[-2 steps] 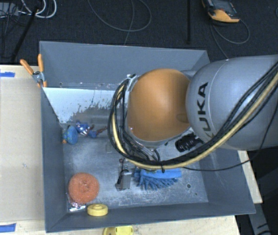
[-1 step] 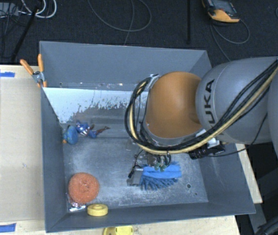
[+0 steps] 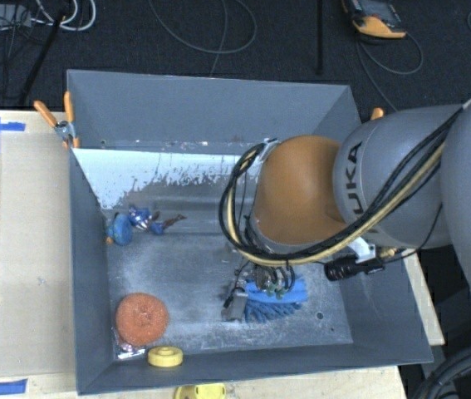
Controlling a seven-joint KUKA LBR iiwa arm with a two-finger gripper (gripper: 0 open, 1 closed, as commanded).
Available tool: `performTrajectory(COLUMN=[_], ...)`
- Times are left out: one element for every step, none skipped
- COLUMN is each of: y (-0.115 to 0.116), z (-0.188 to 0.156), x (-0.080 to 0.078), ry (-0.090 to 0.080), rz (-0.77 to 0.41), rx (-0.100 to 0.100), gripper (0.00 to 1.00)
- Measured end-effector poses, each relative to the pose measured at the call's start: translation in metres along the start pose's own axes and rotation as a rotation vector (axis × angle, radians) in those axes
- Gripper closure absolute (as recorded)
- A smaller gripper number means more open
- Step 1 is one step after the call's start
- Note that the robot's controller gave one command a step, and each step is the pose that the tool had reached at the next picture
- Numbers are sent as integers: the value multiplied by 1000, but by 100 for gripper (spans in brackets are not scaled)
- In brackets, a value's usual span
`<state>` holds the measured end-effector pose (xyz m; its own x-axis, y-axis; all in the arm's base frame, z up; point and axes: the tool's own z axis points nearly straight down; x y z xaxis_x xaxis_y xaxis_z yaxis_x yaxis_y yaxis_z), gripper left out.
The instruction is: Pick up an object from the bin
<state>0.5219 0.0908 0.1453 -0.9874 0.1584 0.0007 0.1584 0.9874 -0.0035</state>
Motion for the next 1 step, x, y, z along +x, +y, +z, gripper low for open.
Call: performTrajectory(y=[-16], z=[25], x=[1], ry=[2], rz=[-3], rx=[-4], gripper=[0])
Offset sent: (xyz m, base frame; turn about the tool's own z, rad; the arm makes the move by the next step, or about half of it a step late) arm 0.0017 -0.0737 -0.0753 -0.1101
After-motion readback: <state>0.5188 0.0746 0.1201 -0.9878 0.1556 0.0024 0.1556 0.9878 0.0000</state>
